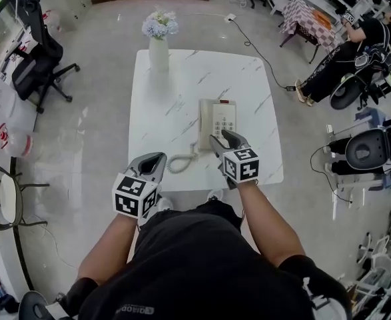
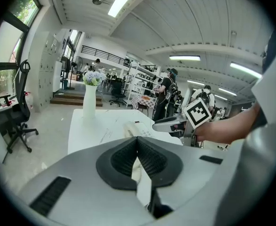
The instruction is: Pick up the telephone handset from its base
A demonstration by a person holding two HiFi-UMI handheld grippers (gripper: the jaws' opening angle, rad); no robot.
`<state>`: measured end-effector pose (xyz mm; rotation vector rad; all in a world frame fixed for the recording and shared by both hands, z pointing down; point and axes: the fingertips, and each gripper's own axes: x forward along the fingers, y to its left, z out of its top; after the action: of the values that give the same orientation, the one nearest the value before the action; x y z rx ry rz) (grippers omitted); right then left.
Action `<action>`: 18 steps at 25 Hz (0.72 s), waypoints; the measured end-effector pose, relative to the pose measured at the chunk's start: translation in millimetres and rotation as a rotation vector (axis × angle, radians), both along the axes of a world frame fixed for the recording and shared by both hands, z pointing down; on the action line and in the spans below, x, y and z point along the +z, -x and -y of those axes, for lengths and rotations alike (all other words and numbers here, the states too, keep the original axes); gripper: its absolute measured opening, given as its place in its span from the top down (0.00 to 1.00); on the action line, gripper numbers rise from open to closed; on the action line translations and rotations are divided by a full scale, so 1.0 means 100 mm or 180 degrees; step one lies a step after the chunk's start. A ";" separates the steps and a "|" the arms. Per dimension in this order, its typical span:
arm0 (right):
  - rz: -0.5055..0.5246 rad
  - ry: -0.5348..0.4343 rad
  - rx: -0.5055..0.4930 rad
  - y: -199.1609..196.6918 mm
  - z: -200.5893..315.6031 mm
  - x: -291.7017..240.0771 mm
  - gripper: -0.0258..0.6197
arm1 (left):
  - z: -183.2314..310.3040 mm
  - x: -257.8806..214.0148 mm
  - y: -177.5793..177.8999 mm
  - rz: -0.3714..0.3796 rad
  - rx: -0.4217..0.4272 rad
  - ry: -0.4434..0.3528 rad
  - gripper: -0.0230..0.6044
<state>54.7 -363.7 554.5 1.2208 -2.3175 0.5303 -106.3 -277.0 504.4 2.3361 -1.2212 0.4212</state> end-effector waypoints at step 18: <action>-0.0122 0.0471 0.0410 0.06 0.61 0.64 0.67 | -0.06 0.07 0.44 0.0005 -0.0328 0.0089 0.96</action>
<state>48.7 -425.2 618.5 1.3026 -2.1367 0.7034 -150.4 -270.5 511.8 2.2383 -1.3214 0.4024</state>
